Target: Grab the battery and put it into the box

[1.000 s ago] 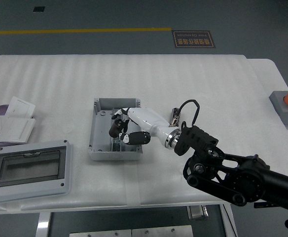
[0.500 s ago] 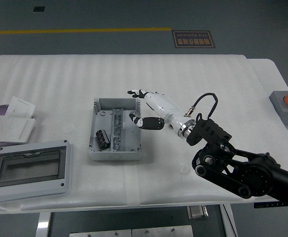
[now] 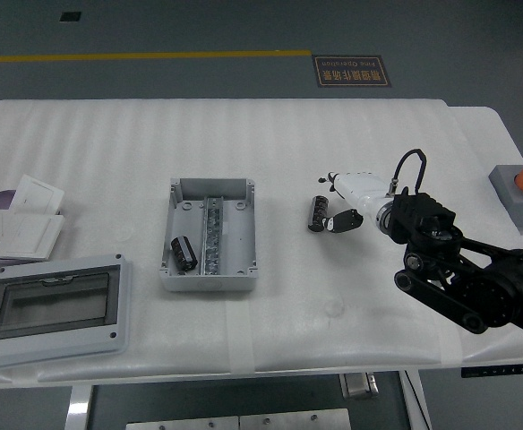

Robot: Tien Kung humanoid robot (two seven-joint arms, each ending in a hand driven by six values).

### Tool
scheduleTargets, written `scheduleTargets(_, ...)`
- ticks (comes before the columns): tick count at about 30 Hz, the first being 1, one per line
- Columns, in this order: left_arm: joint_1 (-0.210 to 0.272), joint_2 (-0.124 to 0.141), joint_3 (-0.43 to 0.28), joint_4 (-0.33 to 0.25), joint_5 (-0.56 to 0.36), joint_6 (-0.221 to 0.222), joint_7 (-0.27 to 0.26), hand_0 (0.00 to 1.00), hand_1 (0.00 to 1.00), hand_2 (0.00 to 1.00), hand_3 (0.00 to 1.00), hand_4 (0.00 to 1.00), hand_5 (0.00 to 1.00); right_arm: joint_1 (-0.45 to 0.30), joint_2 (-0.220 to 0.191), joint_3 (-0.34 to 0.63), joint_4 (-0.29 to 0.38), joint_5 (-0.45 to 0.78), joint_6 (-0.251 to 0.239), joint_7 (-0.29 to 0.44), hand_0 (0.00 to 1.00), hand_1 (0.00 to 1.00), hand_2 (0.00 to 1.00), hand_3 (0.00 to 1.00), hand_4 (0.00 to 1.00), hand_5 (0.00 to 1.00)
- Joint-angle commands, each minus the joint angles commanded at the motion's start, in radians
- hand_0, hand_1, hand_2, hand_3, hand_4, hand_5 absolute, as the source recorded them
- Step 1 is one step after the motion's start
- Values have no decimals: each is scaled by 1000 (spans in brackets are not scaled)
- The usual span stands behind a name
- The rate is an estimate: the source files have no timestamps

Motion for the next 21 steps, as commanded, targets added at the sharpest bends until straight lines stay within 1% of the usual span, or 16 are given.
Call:
scheduleTargets(2, -1, 1, -5, 0, 6, -1, 3, 628, 684, 596, 546, 667, 616, 8, 6, -18, -8, 17, 19, -8, 884, 809, 793, 946, 887, 503)
scheduleTargets(3, -1, 1, -6, 0, 7, -2, 4, 627, 684, 594, 541, 659, 614, 11, 8, -24, -11, 22, 23, -10, 927, 839, 834, 998, 993, 643)
scheduleTargets(8, 0, 1, -6, 0, 9, -4, 6, 627, 684, 594, 541, 659, 614, 23, 22, -53, -26, 51, 37, -19, 927, 839, 834, 998, 993, 643)
scheduleTargets(9, 0, 1, -6, 0, 9, -4, 6, 624, 684, 589, 538, 626, 600, 25, 23, -56, -27, 56, 38, -20, 938, 838, 841, 998, 998, 648)
scheduleTargets(11, 0, 0, -5, 0, 8, -4, 6, 624, 684, 589, 538, 626, 600, 25, 22, -59, -25, 62, 40, -21, 938, 838, 841, 998, 998, 648)
scheduleTargets(14, 1, 0, -5, 0, 7, -4, 6, 624, 684, 589, 538, 626, 600, 24, 13, -55, -13, 63, 39, -22, 938, 838, 841, 998, 998, 648)
scheduleTargets(15, 2, 0, -4, 0, 6, -4, 6, 624, 684, 587, 535, 620, 600, 23, 10, -52, -9, 61, 38, -22, 944, 835, 835, 998, 998, 686)
scheduleTargets(20, 3, 0, -5, 0, 7, -3, 6, 624, 684, 587, 535, 620, 600, 24, -6, -44, 8, 56, 27, -19, 944, 835, 835, 998, 998, 686)
scheduleTargets(21, 2, 0, -4, 0, 6, -3, 5, 623, 684, 586, 533, 610, 597, 24, -7, -45, 10, 56, 25, -18, 945, 834, 829, 995, 998, 700)
